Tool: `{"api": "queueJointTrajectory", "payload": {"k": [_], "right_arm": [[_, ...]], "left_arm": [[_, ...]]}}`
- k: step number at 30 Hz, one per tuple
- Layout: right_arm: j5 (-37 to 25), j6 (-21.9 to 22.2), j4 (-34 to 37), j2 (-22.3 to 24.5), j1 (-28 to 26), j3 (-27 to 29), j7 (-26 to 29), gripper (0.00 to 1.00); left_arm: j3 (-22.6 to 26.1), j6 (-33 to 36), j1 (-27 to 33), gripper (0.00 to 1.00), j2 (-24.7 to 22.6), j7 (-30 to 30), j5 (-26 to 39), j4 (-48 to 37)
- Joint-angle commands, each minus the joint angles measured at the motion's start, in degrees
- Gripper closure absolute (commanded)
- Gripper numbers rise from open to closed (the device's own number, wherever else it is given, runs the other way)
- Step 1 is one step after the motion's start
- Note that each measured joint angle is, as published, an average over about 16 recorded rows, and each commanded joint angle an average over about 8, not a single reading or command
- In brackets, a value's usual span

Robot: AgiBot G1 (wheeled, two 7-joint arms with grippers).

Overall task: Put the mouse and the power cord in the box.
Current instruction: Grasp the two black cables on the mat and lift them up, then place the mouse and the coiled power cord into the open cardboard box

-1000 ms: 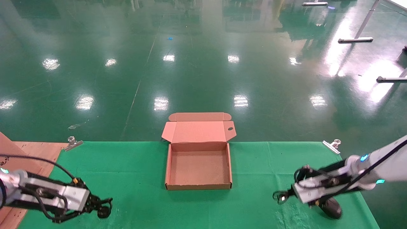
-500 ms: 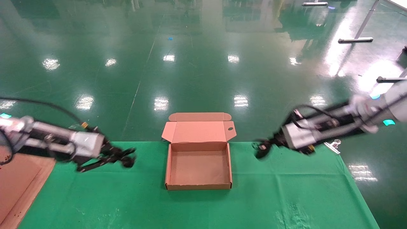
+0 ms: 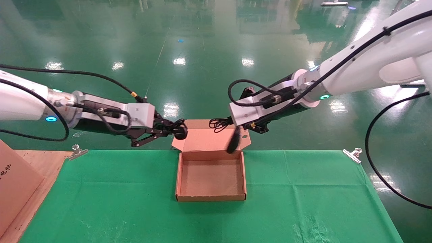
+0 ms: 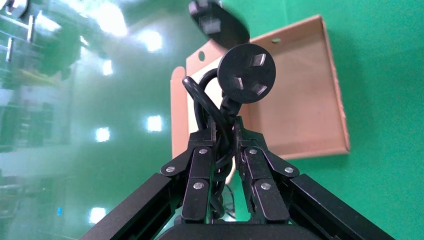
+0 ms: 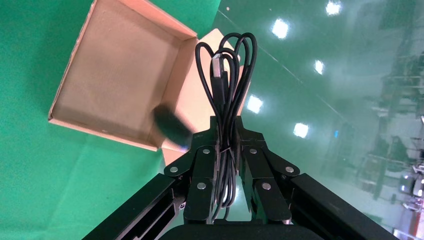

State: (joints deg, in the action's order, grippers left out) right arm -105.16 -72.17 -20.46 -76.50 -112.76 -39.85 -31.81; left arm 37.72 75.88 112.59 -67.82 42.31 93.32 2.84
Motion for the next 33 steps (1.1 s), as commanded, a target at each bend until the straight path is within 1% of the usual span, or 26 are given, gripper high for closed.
{"api": "queueJointTrajectory", "payload": {"k": [1, 5, 9, 16, 22, 26, 33], "right_arm": [[0.25, 0.72, 1.21, -1.02, -0.15, -0.15, -0.17, 1.00], [1.21, 1.05, 2.17, -0.87, -0.37, -0.76, -0.65, 1.00], [1.84, 0.86, 3.91, 0.10, -1.10, -1.02, -1.65, 1.00], [2.92, -1.76, 6.96, 4.19, -2.27, -0.51, -5.31, 1.00], [3.65, -3.75, 8.10, 7.64, -2.26, -0.02, -7.66, 1.00], [3.79, -4.08, 8.61, 8.86, -2.11, 0.10, -8.58, 1.00], [4.38, -4.05, 10.05, 9.63, -1.74, 0.51, -9.60, 1.00]], "left_arm": [[-0.21, -0.66, 0.10, 1.00, -0.70, 0.12, -0.30, -0.41], [-0.64, -2.92, -1.30, 1.00, -2.12, 1.09, -0.91, -0.91], [-2.02, -6.39, -4.11, 1.00, -3.71, 2.85, -2.89, -1.12], [-6.40, -14.29, -11.62, 1.00, -7.17, 7.37, -9.20, -0.94], [-8.07, -16.96, -18.52, 1.00, -9.99, 12.26, -12.29, 2.19], [-6.72, -20.43, -22.77, 1.00, -10.62, 14.63, -12.10, 5.85], [-0.88, -31.08, -28.10, 1.00, -10.82, 16.05, -10.70, 12.93]]}}
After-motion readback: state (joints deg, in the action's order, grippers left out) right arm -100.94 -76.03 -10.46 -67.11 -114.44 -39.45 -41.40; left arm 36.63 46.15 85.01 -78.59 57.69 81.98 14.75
